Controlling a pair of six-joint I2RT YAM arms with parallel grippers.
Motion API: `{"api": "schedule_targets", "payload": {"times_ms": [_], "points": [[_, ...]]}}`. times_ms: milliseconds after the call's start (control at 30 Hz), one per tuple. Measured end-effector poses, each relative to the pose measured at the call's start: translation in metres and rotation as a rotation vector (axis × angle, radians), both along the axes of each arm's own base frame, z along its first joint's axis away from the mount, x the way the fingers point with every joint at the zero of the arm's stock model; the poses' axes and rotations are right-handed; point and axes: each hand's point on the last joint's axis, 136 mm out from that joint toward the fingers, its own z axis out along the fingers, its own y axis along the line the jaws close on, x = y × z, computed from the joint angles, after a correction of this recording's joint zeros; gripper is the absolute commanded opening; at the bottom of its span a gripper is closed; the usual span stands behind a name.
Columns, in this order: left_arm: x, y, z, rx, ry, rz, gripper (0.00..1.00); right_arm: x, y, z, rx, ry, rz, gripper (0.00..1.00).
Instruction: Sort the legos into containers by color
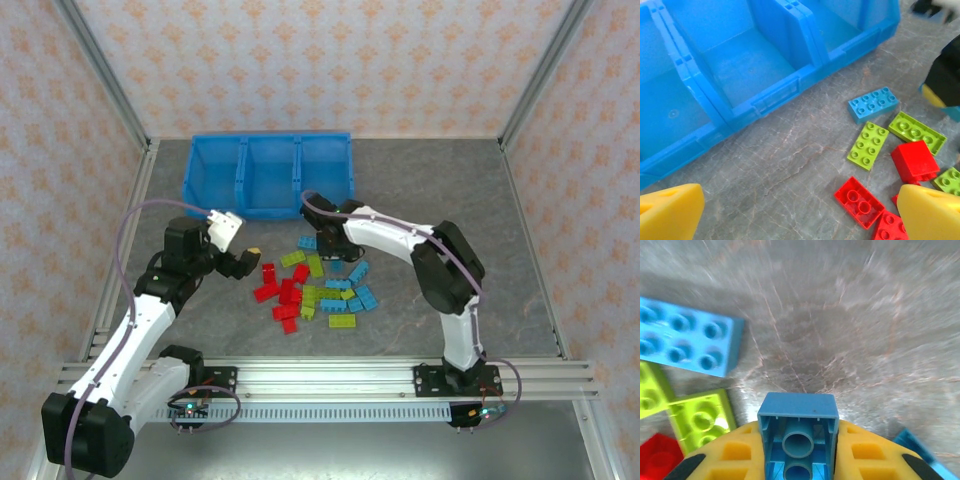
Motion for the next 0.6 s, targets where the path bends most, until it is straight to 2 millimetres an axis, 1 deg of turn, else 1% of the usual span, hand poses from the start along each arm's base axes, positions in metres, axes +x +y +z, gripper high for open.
{"api": "schedule_targets", "payload": {"times_ms": [33,133,167,233,267,333,400,433,467,533,600], "points": [[0.002,0.002,0.001,-0.002,-0.004,0.014,1.0,0.005,0.0,0.013,0.005,-0.038,0.006,0.26],[0.007,0.007,0.001,-0.002,-0.006,0.056,1.0,0.033,0.01,0.072,0.052,-0.212,0.036,0.26],[0.008,0.008,-0.001,-0.002,-0.001,0.07,1.0,0.046,0.016,0.094,0.068,-0.281,0.044,0.26],[0.01,0.012,-0.003,0.002,0.005,0.092,1.0,0.071,0.028,0.129,0.1,-0.397,0.053,0.26],[0.011,0.013,-0.003,0.001,0.006,0.102,1.0,0.083,0.033,0.142,0.11,-0.445,0.054,0.26],[0.012,0.015,-0.003,0.003,0.005,0.119,1.0,0.109,0.044,0.157,0.123,-0.512,0.052,0.26],[0.012,0.017,-0.003,0.006,0.003,0.129,1.0,0.135,0.052,0.155,0.119,-0.55,0.045,0.25],[0.013,0.018,-0.003,0.008,0.001,0.133,1.0,0.149,0.055,0.148,0.106,-0.553,0.041,0.25],[0.013,0.019,-0.002,0.011,-0.002,0.138,1.0,0.161,0.058,0.137,0.094,-0.553,0.037,0.25],[0.014,0.019,-0.002,0.014,-0.003,0.142,1.0,0.179,0.061,0.112,0.066,-0.537,0.035,0.25],[0.014,0.02,-0.002,0.015,-0.004,0.145,1.0,0.189,0.058,0.081,0.029,-0.498,0.037,0.27]]}}
